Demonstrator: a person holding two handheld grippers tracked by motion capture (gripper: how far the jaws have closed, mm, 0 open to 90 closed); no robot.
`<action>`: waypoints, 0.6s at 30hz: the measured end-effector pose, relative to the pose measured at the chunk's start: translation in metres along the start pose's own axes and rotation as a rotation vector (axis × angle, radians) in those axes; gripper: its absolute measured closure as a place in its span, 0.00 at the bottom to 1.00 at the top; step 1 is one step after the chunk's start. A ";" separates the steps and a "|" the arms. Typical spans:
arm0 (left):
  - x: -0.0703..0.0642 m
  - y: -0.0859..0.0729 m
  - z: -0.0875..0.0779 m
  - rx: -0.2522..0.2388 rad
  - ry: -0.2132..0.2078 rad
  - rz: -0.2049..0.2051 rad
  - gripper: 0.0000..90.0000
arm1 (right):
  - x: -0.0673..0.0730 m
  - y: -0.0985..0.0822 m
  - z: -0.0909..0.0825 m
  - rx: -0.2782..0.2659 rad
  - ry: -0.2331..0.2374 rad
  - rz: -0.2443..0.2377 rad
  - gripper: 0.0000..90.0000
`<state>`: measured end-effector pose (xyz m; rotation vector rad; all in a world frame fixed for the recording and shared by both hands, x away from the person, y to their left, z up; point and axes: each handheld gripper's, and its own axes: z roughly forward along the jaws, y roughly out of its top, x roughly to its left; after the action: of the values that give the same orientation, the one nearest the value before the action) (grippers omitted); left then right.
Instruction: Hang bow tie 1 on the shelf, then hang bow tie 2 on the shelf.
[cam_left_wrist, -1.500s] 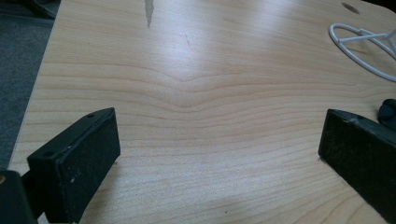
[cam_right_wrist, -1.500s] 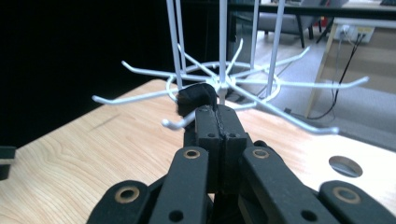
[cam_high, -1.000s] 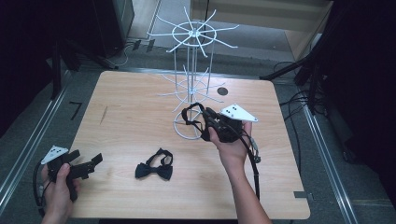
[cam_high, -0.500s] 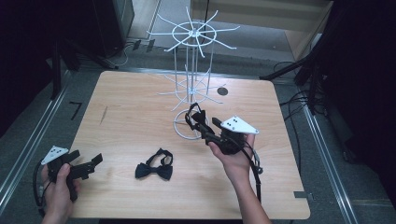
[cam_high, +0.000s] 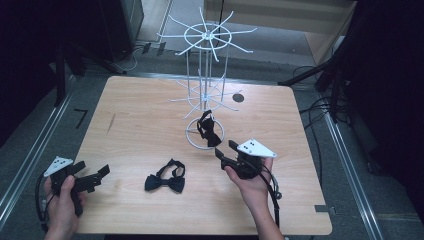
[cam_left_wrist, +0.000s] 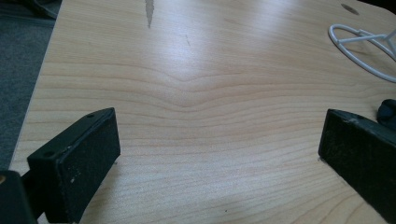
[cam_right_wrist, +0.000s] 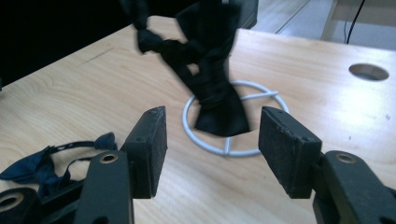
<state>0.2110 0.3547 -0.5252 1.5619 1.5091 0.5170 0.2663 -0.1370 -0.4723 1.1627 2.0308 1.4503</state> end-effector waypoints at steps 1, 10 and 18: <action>0.000 0.000 0.000 -0.001 0.000 -0.001 0.00 | 0.000 -0.003 -0.001 0.004 0.004 0.002 0.48; -0.001 -0.001 -0.001 -0.002 0.006 -0.004 0.00 | 0.008 -0.011 -0.001 0.018 0.024 0.003 0.48; 0.000 0.000 0.000 0.002 -0.002 -0.004 0.00 | 0.019 -0.018 0.008 0.044 0.045 -0.002 0.49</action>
<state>0.2107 0.3549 -0.5253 1.5605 1.5111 0.5115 0.2538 -0.1189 -0.4890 1.1544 2.1034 1.4501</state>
